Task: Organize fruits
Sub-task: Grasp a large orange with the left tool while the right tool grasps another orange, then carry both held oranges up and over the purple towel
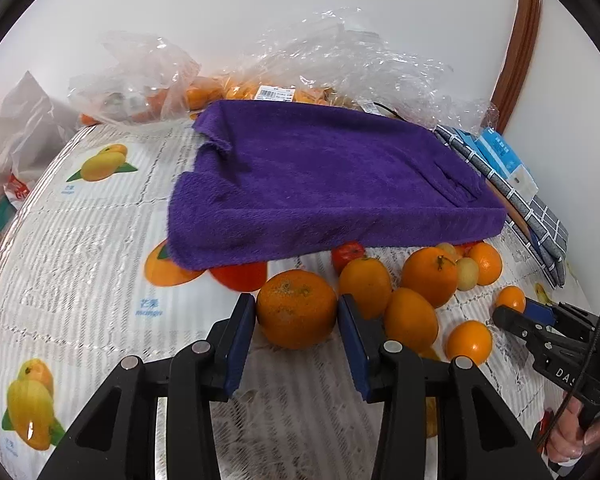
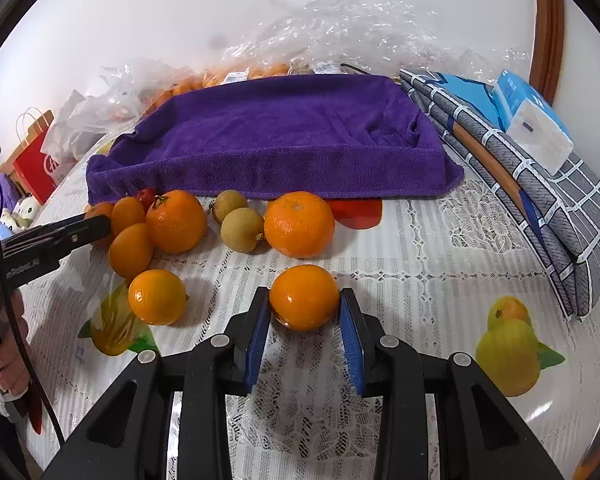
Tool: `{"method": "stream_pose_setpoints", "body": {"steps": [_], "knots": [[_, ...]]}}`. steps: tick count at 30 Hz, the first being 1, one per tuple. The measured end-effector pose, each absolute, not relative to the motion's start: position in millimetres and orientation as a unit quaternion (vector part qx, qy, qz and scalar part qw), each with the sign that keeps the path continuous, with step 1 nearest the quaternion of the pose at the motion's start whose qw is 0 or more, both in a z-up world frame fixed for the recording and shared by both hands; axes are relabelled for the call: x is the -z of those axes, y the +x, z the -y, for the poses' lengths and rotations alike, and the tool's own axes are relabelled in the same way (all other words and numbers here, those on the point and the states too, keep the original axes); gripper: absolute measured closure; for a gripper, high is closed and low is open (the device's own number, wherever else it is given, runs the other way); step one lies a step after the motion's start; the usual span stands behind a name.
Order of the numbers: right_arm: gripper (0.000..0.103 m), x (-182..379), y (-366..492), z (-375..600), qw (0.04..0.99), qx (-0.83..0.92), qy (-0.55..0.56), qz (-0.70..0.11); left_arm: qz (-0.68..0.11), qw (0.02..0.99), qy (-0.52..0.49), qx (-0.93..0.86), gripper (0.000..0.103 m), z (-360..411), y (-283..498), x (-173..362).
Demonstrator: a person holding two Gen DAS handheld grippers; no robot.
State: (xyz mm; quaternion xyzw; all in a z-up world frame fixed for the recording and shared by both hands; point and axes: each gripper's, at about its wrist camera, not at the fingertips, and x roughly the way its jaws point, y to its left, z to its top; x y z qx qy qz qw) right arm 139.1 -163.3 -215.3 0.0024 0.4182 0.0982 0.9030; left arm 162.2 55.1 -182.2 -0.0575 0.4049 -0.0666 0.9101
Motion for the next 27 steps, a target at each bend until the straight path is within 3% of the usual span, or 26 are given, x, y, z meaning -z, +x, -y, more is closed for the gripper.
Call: {"method": "stream_pose_setpoints", "body": {"steps": [8, 15, 27], "knots": [[0.069, 216.0, 139.0, 164.2, 0.904, -0.099, 0.002, -0.416, -0.412, 0.907, -0.057, 0.062, 0.061, -55.4, 170.9, 188.3], [0.069, 213.3, 136.3, 172.8, 0.908, -0.105, 0.024, -0.406, -0.396, 0.905, -0.135, 0.076, 0.062, -79.4, 166.4, 191.3], [0.069, 203.3, 125.0, 175.6, 0.922, -0.1, 0.028, -0.372, -0.349, 0.924, -0.123, 0.095, 0.063, -70.0, 152.4, 176.5]]}}
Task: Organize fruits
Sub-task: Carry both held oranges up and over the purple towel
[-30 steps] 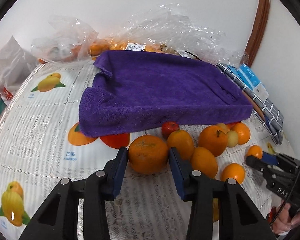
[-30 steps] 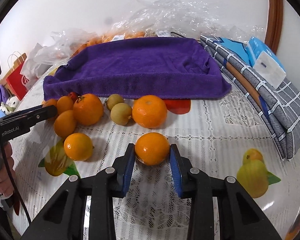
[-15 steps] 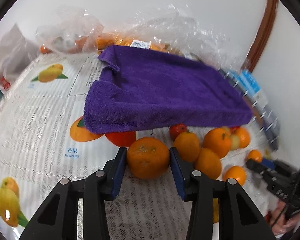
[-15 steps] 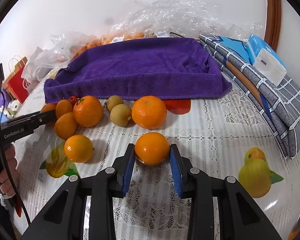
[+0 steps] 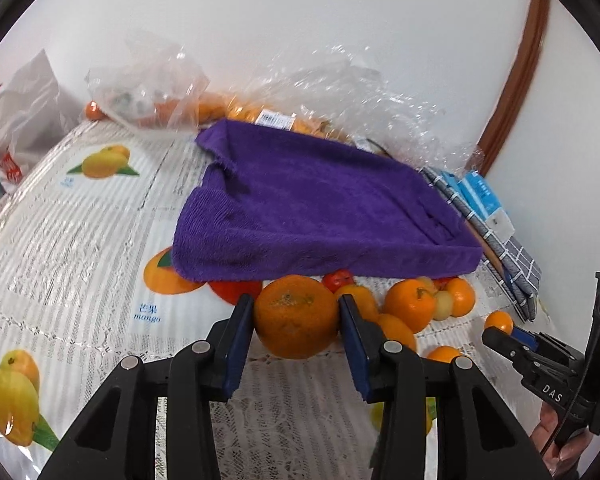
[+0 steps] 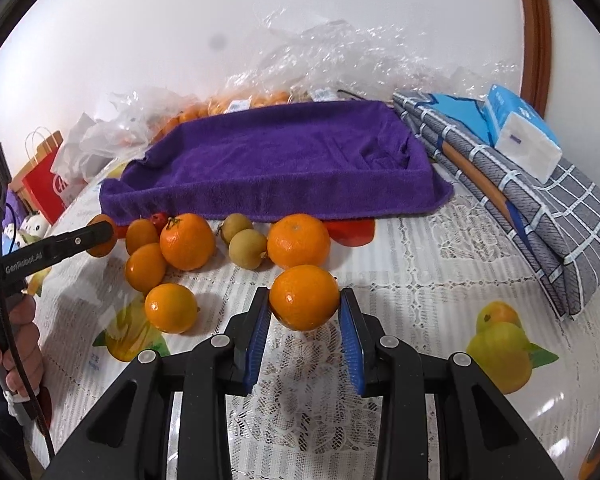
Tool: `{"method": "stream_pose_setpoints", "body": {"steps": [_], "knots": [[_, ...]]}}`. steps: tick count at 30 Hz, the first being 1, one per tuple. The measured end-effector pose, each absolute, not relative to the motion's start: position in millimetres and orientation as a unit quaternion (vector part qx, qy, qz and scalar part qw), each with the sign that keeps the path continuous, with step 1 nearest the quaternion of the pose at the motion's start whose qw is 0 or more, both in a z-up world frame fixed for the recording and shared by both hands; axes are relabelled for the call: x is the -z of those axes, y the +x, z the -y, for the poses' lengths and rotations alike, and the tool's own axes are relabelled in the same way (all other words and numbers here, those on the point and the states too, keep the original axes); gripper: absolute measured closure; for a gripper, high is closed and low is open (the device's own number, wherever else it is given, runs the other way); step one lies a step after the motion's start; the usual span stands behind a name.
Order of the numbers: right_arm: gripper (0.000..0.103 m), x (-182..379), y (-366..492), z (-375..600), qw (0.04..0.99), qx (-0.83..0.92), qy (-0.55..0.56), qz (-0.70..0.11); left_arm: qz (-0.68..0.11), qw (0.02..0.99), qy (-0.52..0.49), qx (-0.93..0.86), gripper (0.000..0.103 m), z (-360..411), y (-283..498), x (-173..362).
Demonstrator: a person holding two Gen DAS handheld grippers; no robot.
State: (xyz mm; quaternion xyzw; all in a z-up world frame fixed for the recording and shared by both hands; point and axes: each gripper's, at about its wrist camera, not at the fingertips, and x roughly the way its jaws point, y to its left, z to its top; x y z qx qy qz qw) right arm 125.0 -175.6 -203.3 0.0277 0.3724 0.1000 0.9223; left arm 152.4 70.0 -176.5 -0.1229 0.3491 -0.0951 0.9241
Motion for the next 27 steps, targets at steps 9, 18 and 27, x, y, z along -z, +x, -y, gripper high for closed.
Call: {"method": "stream_pose_setpoints", "body": {"steps": [9, 18, 27], "knots": [[0.069, 180.7, 125.6, 185.4, 0.923, -0.091, 0.051, -0.37, -0.319, 0.928, -0.163, 0.104, 0.063, -79.5, 147.7, 158.0], [0.069, 135.5, 164.4, 185.4, 0.939, -0.082, 0.046, -0.33, -0.297, 0.941, -0.152, 0.056, 0.063, -78.2, 182.9, 112.4], [0.069, 113.3, 230.2, 177.3, 0.945, -0.085, 0.051, -0.311, -0.282, 0.943, -0.177, 0.03, 0.063, -78.7, 248.7, 105.3]]}}
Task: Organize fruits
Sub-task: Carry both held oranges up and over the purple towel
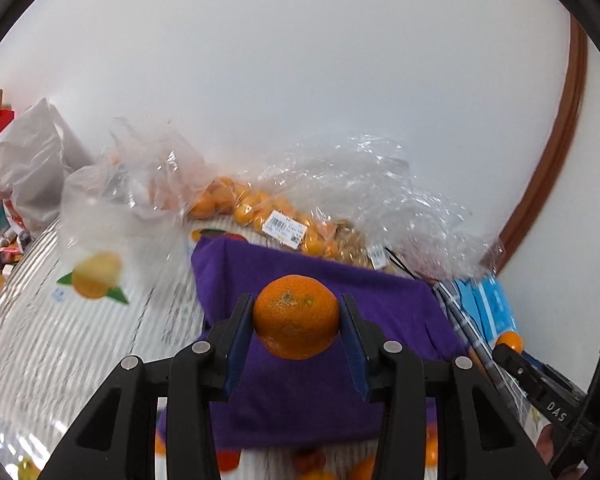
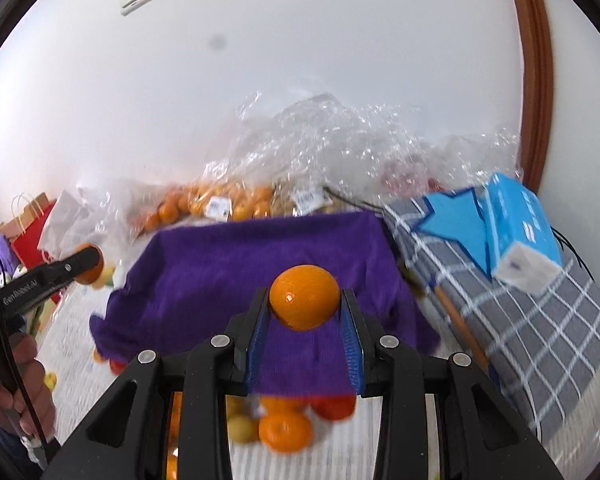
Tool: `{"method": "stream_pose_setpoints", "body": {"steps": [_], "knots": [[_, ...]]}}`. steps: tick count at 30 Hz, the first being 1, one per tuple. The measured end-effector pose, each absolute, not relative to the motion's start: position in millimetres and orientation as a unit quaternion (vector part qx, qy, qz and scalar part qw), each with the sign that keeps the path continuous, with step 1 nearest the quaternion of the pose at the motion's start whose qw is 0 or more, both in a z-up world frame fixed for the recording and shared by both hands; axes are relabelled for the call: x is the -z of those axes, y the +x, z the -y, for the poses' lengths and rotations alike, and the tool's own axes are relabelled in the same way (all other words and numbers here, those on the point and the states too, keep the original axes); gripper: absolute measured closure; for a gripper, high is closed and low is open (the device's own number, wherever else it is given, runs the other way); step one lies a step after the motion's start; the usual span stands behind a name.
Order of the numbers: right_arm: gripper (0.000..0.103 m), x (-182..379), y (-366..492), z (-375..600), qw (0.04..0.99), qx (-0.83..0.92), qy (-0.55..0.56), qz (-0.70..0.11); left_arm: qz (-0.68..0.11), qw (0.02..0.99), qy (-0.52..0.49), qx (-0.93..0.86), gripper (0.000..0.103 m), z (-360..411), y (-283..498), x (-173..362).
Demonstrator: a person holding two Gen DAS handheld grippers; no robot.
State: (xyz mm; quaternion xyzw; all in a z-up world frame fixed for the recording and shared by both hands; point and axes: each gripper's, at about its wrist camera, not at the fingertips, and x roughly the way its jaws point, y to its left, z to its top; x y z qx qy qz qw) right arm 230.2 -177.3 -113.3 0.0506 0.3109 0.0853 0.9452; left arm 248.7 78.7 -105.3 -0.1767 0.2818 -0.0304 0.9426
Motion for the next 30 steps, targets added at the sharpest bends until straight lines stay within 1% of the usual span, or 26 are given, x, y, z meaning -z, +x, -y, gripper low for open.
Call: {"method": "stream_pose_setpoints", "body": {"steps": [6, 9, 12, 18, 24, 30], "knots": [[0.069, 115.8, 267.7, 171.1, 0.949, -0.071, 0.041, -0.304, -0.277, 0.944, -0.178, 0.021, 0.063, -76.9, 268.8, 123.4], [0.069, 134.4, 280.1, 176.2, 0.941, -0.074, 0.059, -0.324, -0.292, 0.939, -0.18, 0.027, 0.063, -76.0, 273.4, 136.0], [0.069, 151.0, 289.3, 179.6, 0.934, -0.063, 0.055, -0.348, -0.292, 0.94, -0.173, 0.023, 0.063, -73.6, 275.9, 142.0], [0.069, 162.9, 293.6, 187.2, 0.934, -0.047, 0.051, -0.351, -0.298, 0.941, -0.157, 0.024, 0.063, -67.5, 280.0, 150.6], [0.069, 187.7, 309.1, 181.6, 0.919, -0.057, 0.049, -0.388, -0.317, 0.938, -0.14, 0.016, 0.063, -64.9, 286.6, 160.4], [0.069, 198.2, 313.3, 176.1, 0.914, -0.059, 0.043, -0.4, -0.332, 0.933, -0.142, 0.02, 0.063, -65.6, 290.7, 169.2]]}}
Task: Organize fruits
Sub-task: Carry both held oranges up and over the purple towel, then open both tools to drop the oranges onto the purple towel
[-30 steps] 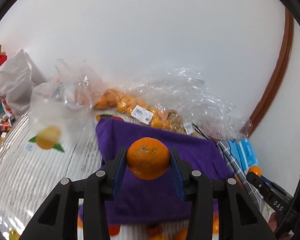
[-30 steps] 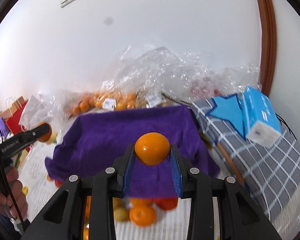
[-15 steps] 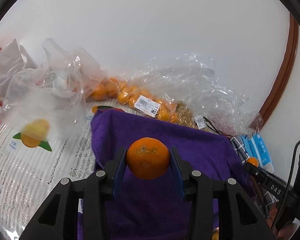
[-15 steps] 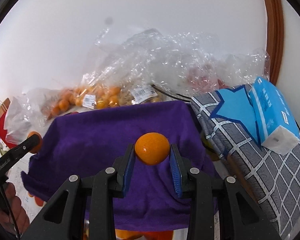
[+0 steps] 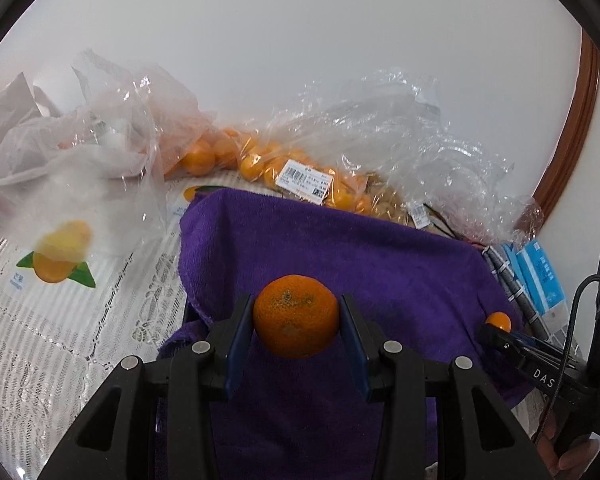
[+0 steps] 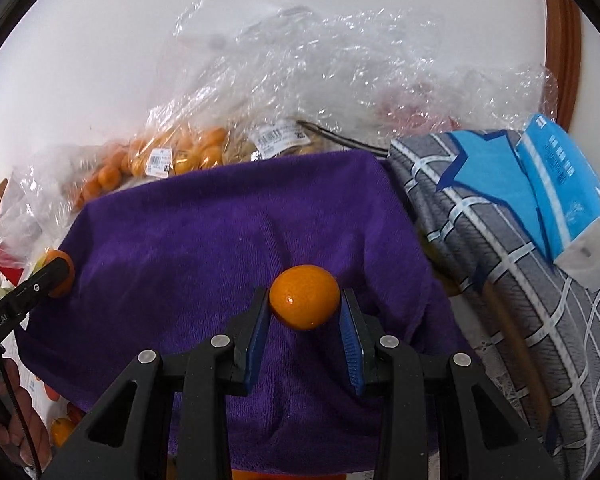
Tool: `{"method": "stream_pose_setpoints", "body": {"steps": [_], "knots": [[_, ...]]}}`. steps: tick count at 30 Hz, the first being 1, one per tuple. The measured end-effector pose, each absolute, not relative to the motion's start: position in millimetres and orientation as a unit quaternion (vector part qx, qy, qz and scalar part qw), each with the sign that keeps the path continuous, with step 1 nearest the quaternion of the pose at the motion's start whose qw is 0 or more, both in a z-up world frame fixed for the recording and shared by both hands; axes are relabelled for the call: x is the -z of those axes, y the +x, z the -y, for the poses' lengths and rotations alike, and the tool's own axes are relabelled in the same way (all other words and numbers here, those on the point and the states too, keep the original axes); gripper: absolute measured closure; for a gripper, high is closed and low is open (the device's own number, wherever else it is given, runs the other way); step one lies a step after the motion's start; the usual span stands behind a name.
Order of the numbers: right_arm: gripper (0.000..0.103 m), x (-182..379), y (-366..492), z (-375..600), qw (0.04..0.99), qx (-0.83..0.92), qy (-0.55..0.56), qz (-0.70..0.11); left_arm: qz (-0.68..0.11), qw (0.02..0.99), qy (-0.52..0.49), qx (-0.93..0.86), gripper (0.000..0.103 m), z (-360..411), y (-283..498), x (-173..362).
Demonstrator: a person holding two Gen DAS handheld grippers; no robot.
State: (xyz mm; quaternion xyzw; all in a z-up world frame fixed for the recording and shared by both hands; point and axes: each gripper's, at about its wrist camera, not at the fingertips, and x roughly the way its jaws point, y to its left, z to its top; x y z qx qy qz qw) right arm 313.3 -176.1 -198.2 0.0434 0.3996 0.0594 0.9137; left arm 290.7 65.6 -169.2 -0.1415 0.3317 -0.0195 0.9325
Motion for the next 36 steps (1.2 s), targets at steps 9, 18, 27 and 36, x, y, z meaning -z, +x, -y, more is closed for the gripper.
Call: {"method": "stream_pose_setpoints", "body": {"steps": [9, 18, 27, 36], "knots": [[0.068, 205.8, 317.7, 171.0, 0.909, -0.062, 0.037, -0.411, -0.35, 0.927, -0.131, 0.023, 0.063, -60.4, 295.7, 176.2], [0.066, 205.2, 316.3, 170.1, 0.91, -0.064, 0.034, -0.408, -0.35, 0.929, -0.12, 0.02, 0.063, -57.7, 297.5, 177.6], [0.029, 192.3, 307.1, 174.8, 0.921, -0.069, 0.041, -0.382, -0.344, 0.93, -0.125, 0.026, 0.06, -59.3, 296.6, 176.8], [0.026, 175.4, 292.3, 173.7, 0.932, -0.066, 0.032, -0.355, -0.31, 0.942, -0.124, 0.028, 0.054, -57.5, 283.0, 163.6]]}}
